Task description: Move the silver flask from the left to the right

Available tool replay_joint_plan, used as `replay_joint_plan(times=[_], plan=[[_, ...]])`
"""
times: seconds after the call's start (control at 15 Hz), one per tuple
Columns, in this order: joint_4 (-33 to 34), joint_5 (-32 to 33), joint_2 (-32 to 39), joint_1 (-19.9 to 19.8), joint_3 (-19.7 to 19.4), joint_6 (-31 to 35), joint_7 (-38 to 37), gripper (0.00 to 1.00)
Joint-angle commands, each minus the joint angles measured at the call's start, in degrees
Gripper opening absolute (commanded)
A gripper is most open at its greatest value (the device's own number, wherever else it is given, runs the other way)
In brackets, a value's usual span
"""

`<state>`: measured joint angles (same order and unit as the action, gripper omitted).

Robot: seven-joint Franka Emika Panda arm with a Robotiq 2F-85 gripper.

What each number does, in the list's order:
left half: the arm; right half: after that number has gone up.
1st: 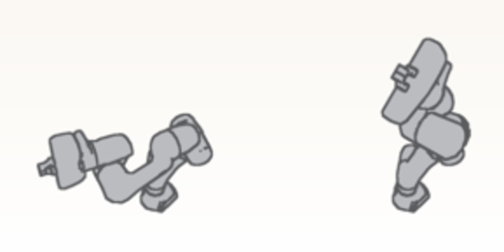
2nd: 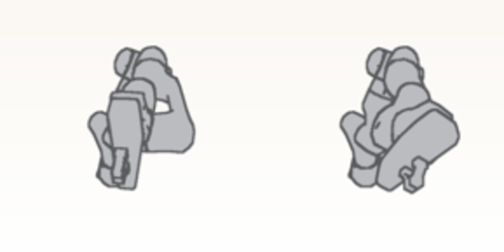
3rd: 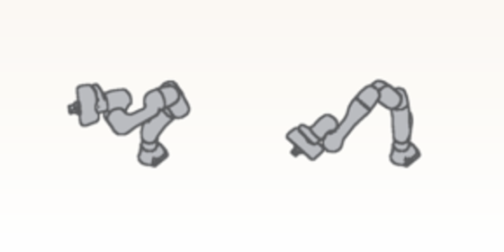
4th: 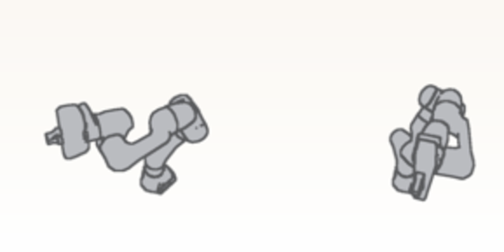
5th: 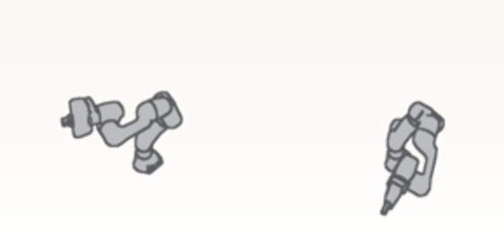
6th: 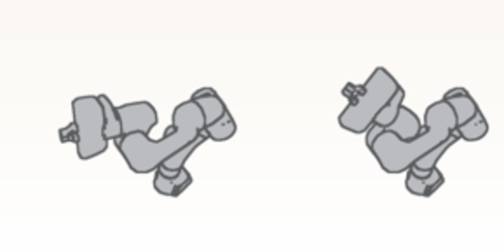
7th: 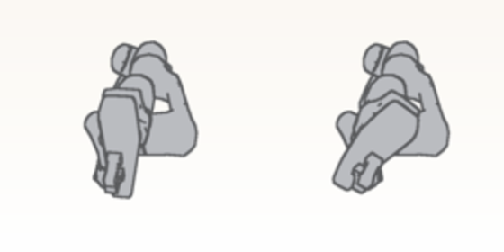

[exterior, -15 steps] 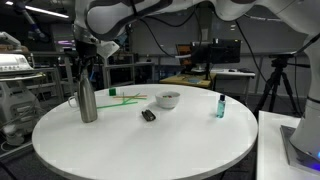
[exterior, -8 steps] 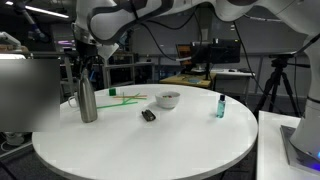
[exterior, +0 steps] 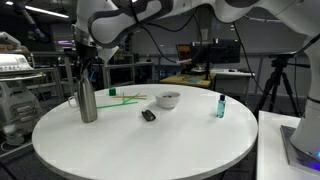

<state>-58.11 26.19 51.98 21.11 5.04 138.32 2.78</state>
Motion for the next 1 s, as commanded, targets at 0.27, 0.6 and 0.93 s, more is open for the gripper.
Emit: replay_joint_plan(times=[0.27, 0.6, 0.93], plan=[[0.9, 1.3, 0.7, 0.6, -0.8, 0.7, 0.0, 0.34], [1.0, 1.7, 0.7, 0.9, -1.1, 0.8, -0.2, 0.23], [1.0, 0.5, 0.4, 0.4, 0.0, -0.3, 0.4, 0.23]])
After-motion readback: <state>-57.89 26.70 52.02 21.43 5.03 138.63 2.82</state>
